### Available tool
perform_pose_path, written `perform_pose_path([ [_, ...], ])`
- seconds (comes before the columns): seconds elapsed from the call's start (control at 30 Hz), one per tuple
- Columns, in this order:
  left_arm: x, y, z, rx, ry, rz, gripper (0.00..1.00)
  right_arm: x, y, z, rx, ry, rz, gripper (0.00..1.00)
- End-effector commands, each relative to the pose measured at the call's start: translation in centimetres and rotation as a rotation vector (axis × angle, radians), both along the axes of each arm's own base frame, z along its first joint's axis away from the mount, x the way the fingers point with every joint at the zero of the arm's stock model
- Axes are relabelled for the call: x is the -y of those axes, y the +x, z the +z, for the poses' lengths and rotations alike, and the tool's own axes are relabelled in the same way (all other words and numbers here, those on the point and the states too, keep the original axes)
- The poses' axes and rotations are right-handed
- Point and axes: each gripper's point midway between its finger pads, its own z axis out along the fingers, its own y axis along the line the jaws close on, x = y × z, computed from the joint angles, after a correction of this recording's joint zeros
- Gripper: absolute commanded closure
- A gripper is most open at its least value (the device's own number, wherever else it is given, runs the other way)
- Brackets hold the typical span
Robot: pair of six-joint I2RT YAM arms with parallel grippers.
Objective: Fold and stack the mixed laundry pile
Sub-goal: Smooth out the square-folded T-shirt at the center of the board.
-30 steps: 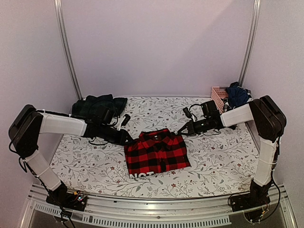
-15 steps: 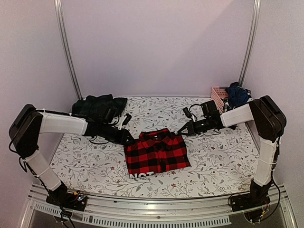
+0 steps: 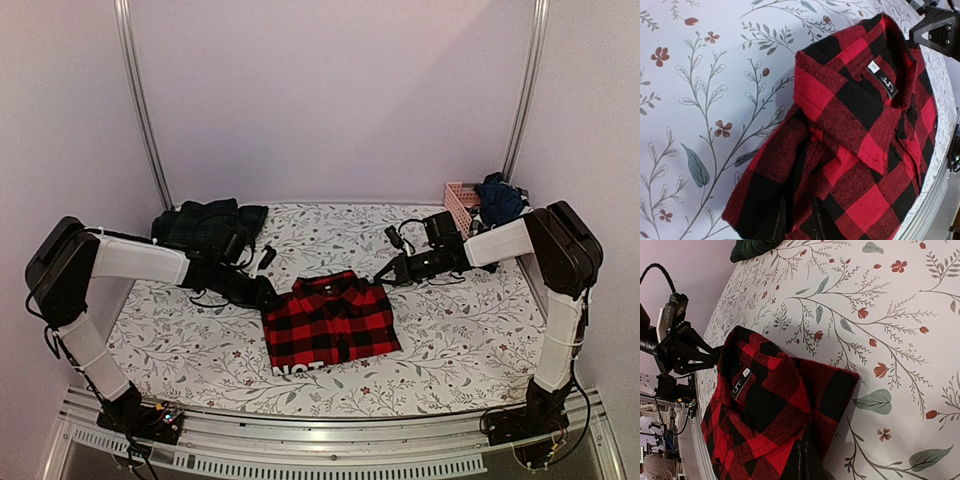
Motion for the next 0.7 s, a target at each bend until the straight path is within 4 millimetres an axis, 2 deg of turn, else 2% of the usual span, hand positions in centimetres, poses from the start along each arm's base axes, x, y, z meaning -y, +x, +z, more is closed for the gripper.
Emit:
perform_pose_path([
  [0.0,-0.6,0.6,0.2,0.013,0.016,0.031,0.83,-0.4,-0.3,-0.2,-0.001,0.010,0.025,1.00],
  [0.03,-0.9,0.8,0.2,0.018,0.021,0.044,0.82,-0.4,-0.4,-0.2,-0.002,0.009,0.025,1.00],
  [0.13,-1.7,0.9,-0.1,0.011,0.026,0.069,0.73,-0.3,-0.5,-0.3,-0.003,0.007,0.027,1.00],
  [0.23,-1.5,0.9,-0.3,0.008,0.019,0.058,0.72,-0.3,-0.6,-0.3,-0.003,0.007,0.027,1.00],
  [0.33,-1.0,0.7,-0.2,0.004,-0.005,0.034,0.77,-0.3,-0.5,-0.2,0.000,0.007,0.026,1.00],
  [0.5,-0.4,0.4,0.1,0.002,-0.038,0.006,0.90,-0.3,-0.5,-0.1,0.000,0.008,0.028,1.00],
  [0.6,-0.5,0.2,0.5,0.009,-0.047,0.004,0.98,-0.4,-0.4,0.0,0.002,0.012,0.030,1.00],
  [0.67,-0.6,0.2,1.0,0.020,-0.049,0.007,1.00,-0.4,-0.4,0.1,0.006,0.015,0.031,1.00],
])
